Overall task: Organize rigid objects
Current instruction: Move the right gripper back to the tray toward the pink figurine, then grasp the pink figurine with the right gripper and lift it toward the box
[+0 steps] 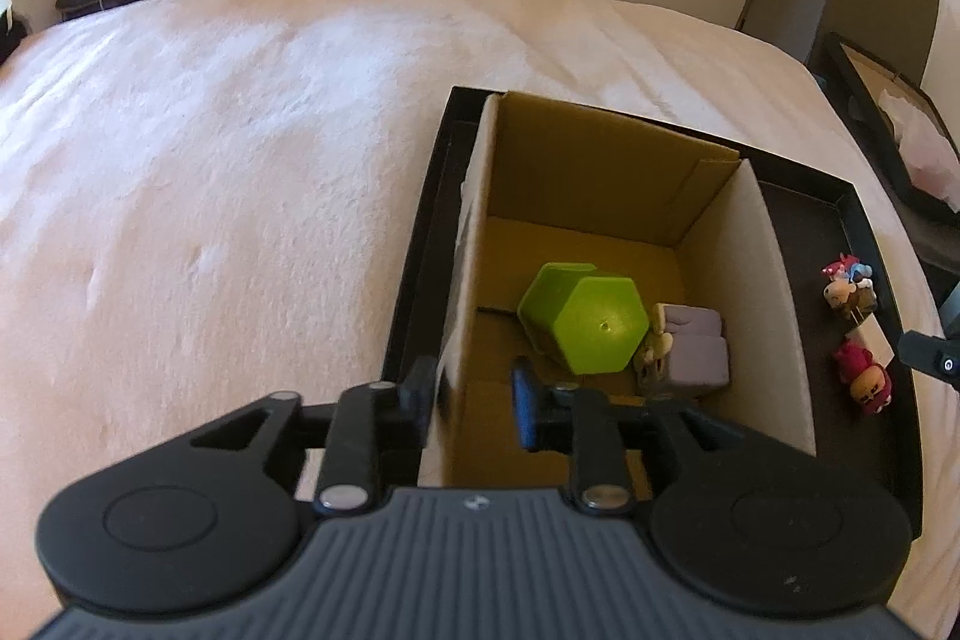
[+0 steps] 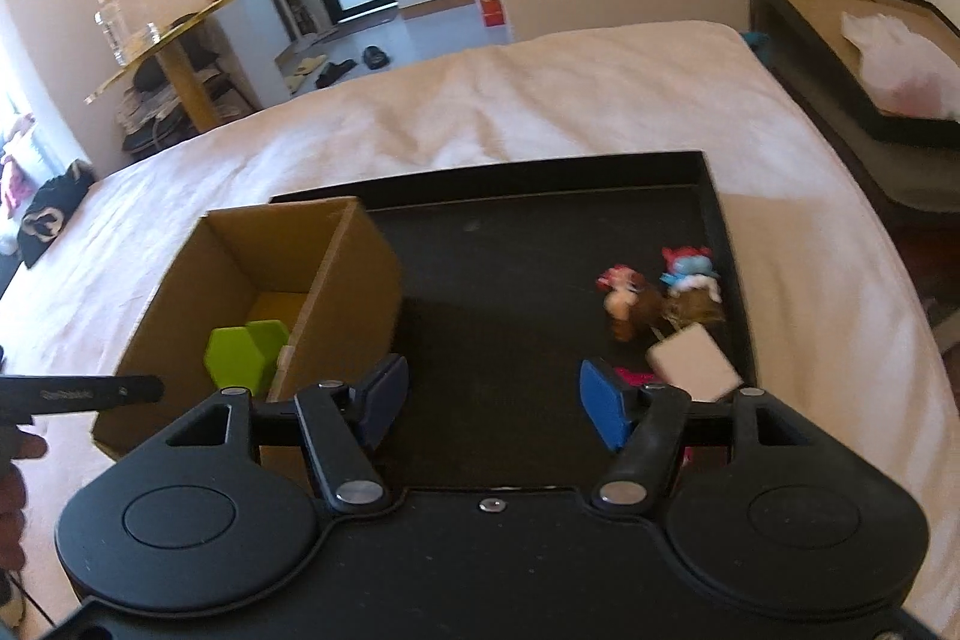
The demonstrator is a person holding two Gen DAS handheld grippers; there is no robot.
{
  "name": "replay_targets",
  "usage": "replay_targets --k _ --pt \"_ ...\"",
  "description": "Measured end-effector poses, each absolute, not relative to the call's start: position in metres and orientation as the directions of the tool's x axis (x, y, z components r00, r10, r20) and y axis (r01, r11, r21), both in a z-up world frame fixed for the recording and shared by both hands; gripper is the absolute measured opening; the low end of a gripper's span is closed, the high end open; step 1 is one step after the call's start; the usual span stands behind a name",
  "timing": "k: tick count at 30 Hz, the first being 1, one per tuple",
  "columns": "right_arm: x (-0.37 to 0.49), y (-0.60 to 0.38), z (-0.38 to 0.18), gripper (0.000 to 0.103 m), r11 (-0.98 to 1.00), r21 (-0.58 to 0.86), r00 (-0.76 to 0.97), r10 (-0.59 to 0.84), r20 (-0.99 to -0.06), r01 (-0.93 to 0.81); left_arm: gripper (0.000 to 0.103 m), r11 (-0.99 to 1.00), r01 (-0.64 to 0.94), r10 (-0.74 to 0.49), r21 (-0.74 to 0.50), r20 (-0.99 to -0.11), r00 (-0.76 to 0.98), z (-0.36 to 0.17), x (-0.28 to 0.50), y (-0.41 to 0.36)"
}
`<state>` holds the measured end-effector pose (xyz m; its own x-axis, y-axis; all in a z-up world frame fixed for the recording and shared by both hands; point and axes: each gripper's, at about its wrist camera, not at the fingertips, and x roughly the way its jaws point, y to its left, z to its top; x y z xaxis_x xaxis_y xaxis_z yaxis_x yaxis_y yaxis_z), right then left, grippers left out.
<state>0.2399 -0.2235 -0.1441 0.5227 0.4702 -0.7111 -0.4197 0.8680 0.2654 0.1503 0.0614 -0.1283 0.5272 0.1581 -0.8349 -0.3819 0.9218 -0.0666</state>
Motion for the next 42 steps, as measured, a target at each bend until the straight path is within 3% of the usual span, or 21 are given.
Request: replay_targets --k 14,21,28,42 --pt "0.259 -0.257 -0.182 0.063 0.897 0.263 0.520 0.423 -0.742 -0.355 0.049 0.923 -0.385 0.196 -0.019 -0.837 0.512 -0.122 0.162 0.044" --pt "0.273 -0.260 -0.192 0.061 0.898 0.264 0.523 0.423 -0.740 -0.353 0.051 0.919 -0.394 0.220 0.012 -0.845 0.487 -0.120 0.165 0.041" --pt "0.272 -0.256 -0.211 0.041 0.901 0.244 0.482 0.403 -0.778 -0.359 0.053 0.920 -0.391 0.236 0.038 -0.847 0.475 -0.118 0.163 0.039" --pt "0.251 -0.259 -0.211 0.042 0.870 0.386 0.394 0.485 -0.781 -0.306 0.055 0.914 -0.405 0.240 0.035 -0.851 0.468 -0.119 0.160 0.042"
